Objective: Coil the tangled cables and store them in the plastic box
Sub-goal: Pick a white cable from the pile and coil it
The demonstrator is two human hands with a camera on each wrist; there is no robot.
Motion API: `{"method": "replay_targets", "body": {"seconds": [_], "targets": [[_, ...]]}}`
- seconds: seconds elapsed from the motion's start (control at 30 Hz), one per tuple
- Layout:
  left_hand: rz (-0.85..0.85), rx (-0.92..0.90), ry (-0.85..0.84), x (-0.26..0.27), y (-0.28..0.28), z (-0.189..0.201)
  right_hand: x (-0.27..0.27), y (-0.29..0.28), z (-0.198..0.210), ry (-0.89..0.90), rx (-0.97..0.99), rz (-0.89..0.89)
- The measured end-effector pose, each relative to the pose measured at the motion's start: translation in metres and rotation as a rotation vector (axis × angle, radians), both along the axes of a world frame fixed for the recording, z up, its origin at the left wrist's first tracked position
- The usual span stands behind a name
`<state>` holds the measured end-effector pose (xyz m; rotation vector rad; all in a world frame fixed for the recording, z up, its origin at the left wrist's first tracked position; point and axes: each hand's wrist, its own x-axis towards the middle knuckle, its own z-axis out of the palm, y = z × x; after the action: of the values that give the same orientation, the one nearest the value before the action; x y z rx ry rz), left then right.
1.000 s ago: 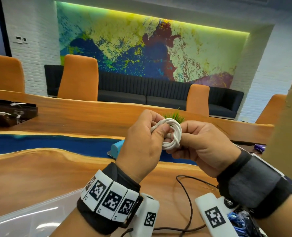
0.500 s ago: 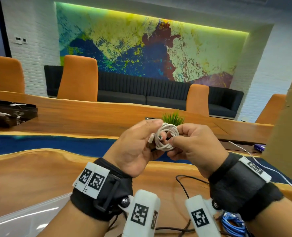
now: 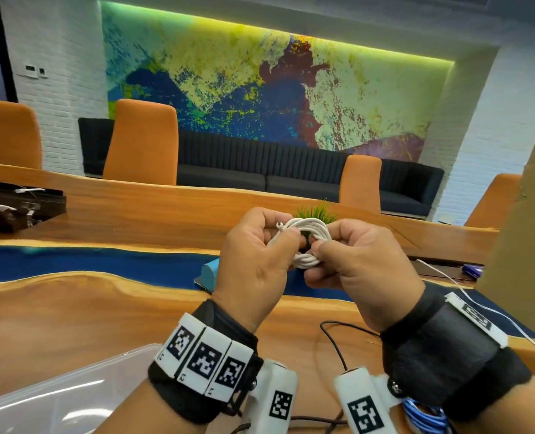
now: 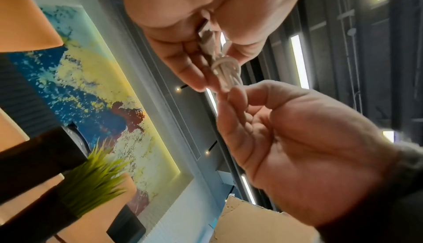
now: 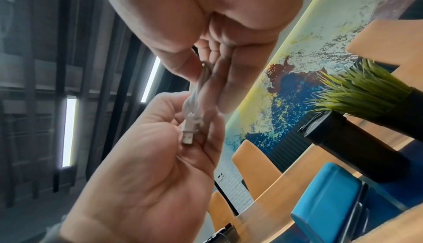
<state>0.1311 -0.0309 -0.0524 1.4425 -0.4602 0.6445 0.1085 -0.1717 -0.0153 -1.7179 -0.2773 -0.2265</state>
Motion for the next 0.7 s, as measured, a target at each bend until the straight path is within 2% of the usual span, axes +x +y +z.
{"method": "replay_targets", "body": {"seconds": [0.07, 0.13, 0.23, 0.33, 0.43, 0.53, 0.7], "targets": [[0.048, -0.026, -0.008, 0.0, -0.001, -0.001, 0.0, 0.001, -0.002, -0.031, 0.018, -0.03], [0.024, -0.076, 0.051, 0.0, 0.0, 0.0, 0.0, 0.001, -0.004, -0.055, 0.032, -0.052], [-0.219, -0.301, 0.26, 0.0, 0.0, 0.005, -0.001, 0.0, -0.004, -0.037, 0.094, -0.042], [-0.485, -0.563, 0.392, -0.001, 0.002, 0.011, -0.002, 0.0, -0.001, 0.066, 0.23, 0.034], [-0.618, -0.742, 0.468, -0.003, 0.003, 0.017, 0.0, 0.002, 0.001, 0.224, 0.404, 0.164], [-0.675, -0.813, 0.492, -0.007, 0.003, 0.02, 0.001, 0.0, 0.003, 0.355, 0.528, 0.269], [-0.76, -0.862, 0.524, -0.009, 0.003, 0.018, 0.002, -0.005, 0.006, 0.411, 0.554, 0.365]]}}
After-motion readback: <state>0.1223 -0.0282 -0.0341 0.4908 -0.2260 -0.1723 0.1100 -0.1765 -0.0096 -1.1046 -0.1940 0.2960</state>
